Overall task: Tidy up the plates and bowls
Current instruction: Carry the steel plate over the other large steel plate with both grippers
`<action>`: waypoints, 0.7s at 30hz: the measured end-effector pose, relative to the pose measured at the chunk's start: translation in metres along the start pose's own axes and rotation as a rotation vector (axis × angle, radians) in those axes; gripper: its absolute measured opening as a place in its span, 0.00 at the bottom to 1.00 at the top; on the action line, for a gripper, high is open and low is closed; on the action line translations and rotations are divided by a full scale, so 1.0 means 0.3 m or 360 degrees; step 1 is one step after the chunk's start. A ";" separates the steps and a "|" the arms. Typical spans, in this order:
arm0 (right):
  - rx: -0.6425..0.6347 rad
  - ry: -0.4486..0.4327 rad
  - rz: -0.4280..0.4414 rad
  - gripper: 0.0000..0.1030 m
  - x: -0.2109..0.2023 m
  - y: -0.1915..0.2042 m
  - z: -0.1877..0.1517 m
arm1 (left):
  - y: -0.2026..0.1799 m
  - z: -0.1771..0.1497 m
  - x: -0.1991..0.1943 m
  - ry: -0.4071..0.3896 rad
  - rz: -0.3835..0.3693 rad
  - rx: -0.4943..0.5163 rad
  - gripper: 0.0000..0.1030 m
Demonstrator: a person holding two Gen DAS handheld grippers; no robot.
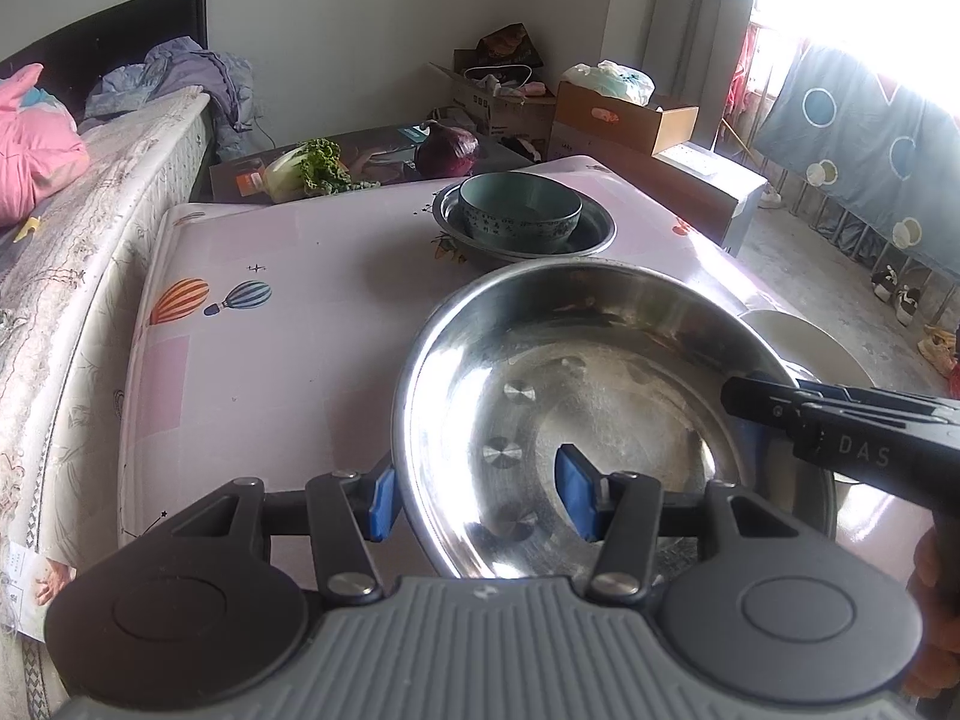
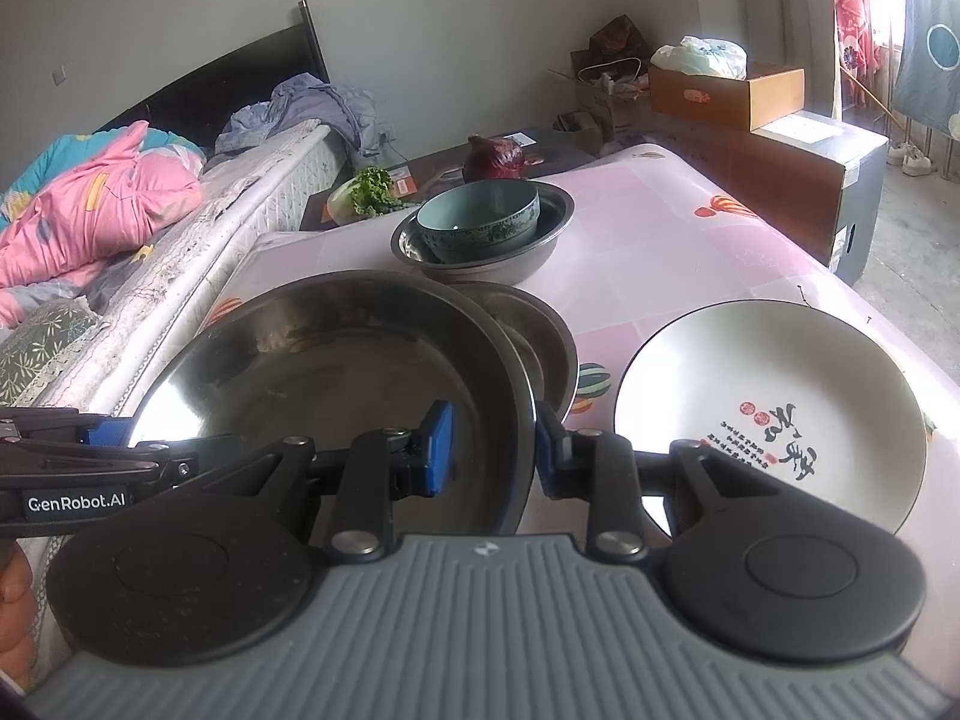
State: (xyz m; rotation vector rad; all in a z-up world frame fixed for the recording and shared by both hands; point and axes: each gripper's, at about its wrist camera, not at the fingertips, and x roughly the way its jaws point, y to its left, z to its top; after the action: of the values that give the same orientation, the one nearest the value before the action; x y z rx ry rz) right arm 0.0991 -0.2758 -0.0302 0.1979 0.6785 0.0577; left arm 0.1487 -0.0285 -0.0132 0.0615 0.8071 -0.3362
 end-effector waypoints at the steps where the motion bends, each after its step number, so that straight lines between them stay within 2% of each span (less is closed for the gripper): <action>1: -0.0001 0.0003 -0.0001 0.28 0.009 -0.002 0.003 | 0.003 0.004 0.010 0.0008 -0.0002 -0.0004 0.52; 21: 0.0011 0.0081 -0.0040 0.29 0.146 -0.028 0.037 | 0.027 0.043 0.136 0.0085 -0.0044 -0.0034 0.52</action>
State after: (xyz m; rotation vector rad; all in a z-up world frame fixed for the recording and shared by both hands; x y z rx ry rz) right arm 0.1399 -0.2806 -0.0504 0.1950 0.7321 0.0362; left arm 0.1863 -0.0343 -0.0342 0.0393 0.8648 -0.3534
